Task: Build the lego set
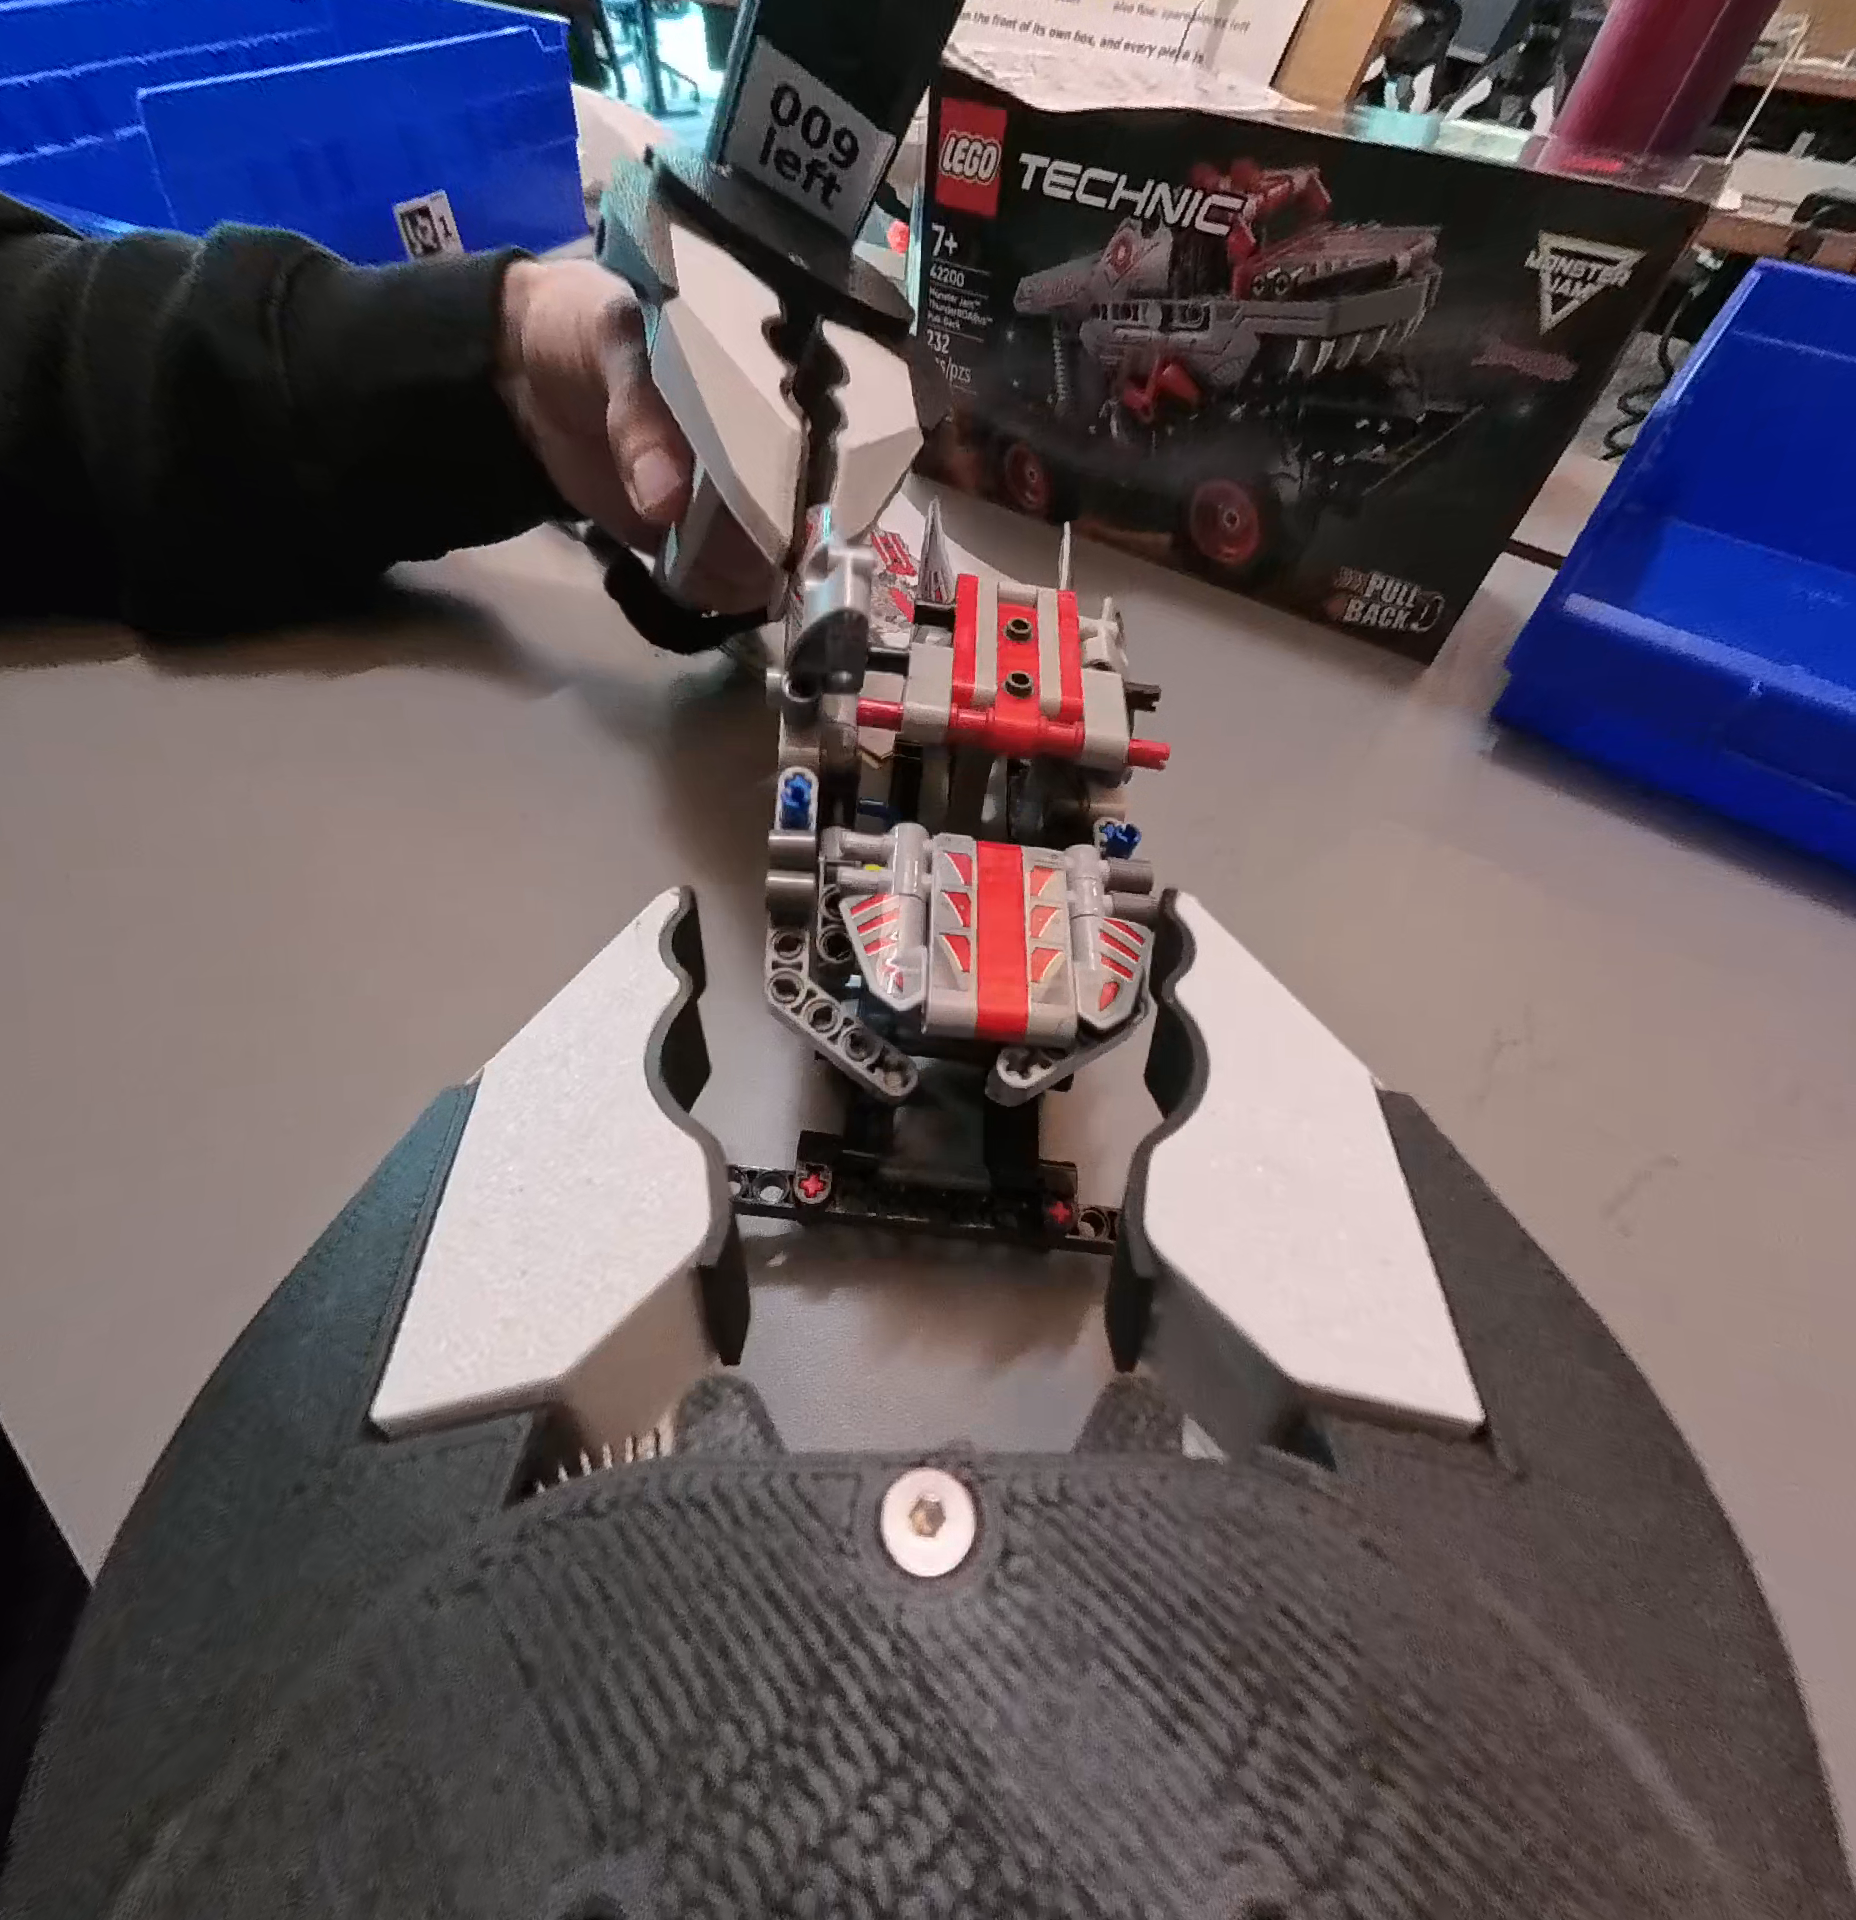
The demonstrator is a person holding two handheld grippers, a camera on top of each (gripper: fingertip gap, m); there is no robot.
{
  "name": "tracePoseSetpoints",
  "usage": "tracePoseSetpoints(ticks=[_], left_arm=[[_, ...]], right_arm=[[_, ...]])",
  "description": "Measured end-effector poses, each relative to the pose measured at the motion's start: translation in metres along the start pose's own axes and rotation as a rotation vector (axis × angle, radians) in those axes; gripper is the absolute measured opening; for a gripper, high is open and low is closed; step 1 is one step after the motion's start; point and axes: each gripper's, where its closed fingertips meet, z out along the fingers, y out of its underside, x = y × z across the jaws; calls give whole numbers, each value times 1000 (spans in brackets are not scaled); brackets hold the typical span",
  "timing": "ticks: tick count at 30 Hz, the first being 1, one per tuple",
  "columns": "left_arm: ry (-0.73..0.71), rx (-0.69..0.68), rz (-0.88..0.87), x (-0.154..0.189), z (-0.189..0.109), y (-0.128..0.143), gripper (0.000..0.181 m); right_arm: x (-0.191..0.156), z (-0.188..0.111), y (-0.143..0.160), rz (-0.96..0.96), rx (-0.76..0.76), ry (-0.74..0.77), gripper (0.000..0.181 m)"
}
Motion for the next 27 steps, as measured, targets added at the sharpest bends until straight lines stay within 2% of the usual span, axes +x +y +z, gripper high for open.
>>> tracePoseSetpoints(ticks=[10, 15, 18, 23, 27], left_arm=[[-24, 20, -159, -10, -2, -1, 0], [-24, 13, -193, -12, -3, -1, 0], [-8, 18, -196, -7, -4, -3, 0], [-34, 0, -180, -7, -3, -5, 0], [-44, 7, -205, -8, -3, -6, 0]], right_arm=[[11, 1, 1, -28, -6, 17, 77], [14, 6, 3, -7, -21, -40, 82], [14, 7, 1, 11, -24, -70, 95], [11, 9, 0, 35, -35, -109, 92], [7, 11, -3, 34, -26, -130, 78]])
